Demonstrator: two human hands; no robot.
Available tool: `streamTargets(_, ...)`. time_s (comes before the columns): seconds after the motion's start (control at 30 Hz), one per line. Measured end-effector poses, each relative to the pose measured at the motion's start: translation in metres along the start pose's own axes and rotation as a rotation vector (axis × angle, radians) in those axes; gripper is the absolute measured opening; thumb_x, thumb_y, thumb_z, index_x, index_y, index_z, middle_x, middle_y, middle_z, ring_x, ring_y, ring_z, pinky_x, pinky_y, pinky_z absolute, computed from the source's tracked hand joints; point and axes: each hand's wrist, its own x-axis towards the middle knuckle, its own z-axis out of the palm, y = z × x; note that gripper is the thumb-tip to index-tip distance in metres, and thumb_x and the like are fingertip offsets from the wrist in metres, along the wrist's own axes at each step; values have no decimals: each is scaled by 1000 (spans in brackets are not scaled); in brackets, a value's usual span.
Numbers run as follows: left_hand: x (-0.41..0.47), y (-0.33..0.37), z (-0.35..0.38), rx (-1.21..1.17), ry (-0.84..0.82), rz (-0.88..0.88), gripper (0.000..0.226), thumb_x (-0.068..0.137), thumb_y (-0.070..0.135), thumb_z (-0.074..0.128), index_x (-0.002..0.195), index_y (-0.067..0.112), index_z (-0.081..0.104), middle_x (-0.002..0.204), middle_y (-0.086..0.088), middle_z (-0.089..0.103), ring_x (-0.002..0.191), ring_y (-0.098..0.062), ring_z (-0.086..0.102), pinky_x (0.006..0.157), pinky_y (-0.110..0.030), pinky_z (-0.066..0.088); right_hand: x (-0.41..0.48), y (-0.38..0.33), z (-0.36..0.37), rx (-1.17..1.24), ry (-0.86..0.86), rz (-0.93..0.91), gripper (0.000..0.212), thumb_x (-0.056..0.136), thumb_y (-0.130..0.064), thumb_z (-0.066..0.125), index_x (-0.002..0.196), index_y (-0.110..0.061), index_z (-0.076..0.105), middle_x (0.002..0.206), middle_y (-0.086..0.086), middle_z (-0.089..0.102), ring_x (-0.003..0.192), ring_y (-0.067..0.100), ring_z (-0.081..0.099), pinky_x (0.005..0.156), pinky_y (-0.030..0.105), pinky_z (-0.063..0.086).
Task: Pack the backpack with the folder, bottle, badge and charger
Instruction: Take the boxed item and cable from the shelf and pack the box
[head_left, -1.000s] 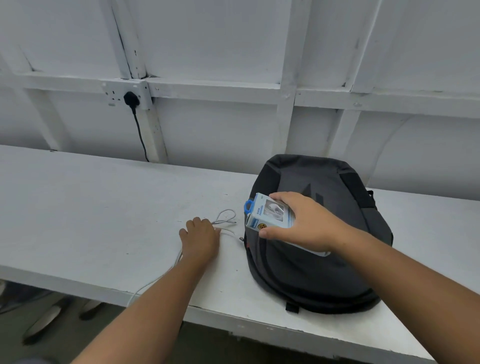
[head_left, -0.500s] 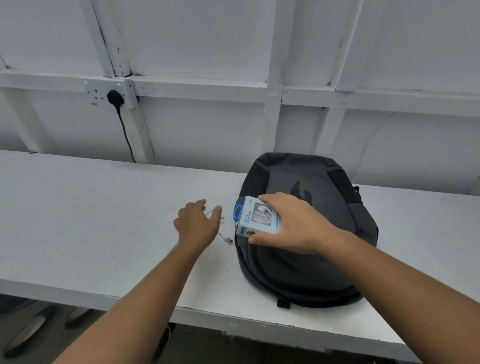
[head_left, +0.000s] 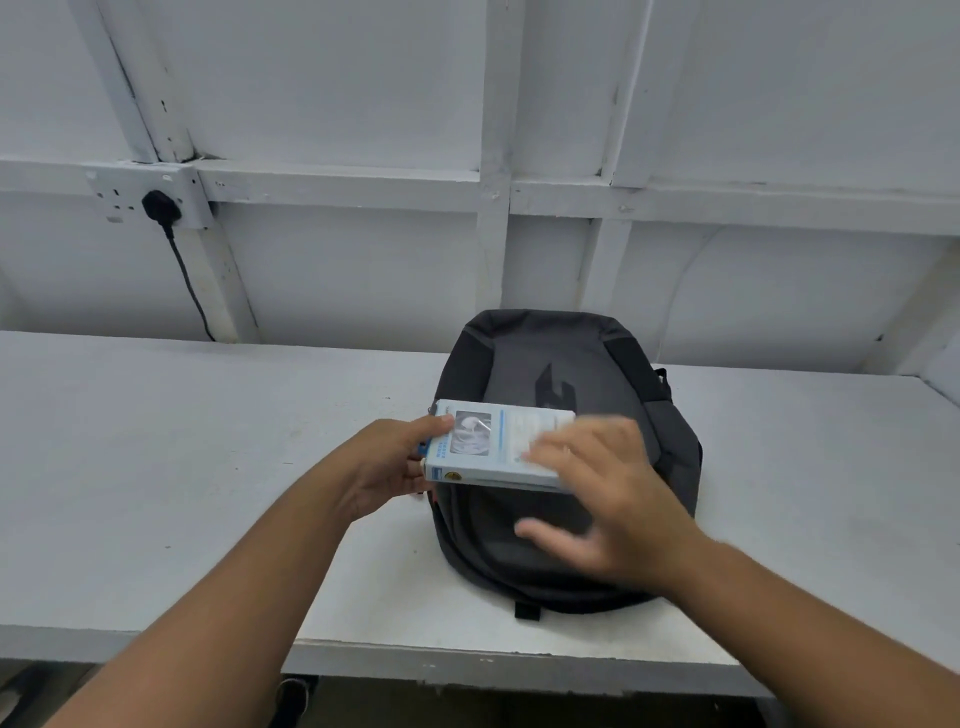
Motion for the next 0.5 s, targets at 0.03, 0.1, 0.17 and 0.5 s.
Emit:
streamTargets(0.03,1,0,-1,-8,8,-3,31,95,37,65,112,11,69,96,-10,80,78,-18,73,71,-31,59,-22,-1,0,-9,-4,-83,44,85,-51,72,114,-18,70,113,-1,66,106,21,58,93,40,41)
streamTargets(0.1,2,2,-1,-24,12,-7,29,96,37,64,112,13,69,95,-10,80,80,-18,72,80,-35,58,-64,3,5,-14,-180,-118,35,89,-50,68,114,-25,69,109,-7,65,100,16,58,88,34,43)
streamTargets(0.17,1,4,0,-38,5,-5,29,96,37,64,112,13,68,95,-10,80,78,-17,72,83,-35,59,-88,14,11,-11,-404,13,42,91,-58,59,126,-35,60,116,-16,62,104,7,56,90,26,41)
streamTargets(0.5,-56,24,-2,-77,-50,118,26,99,29,58,111,10,70,102,-16,78,83,-21,73,72,-31,63,-41,36,-1,389,-351,487,25,89,-46,68,109,-34,76,102,-26,70,100,-4,62,92,25,50)
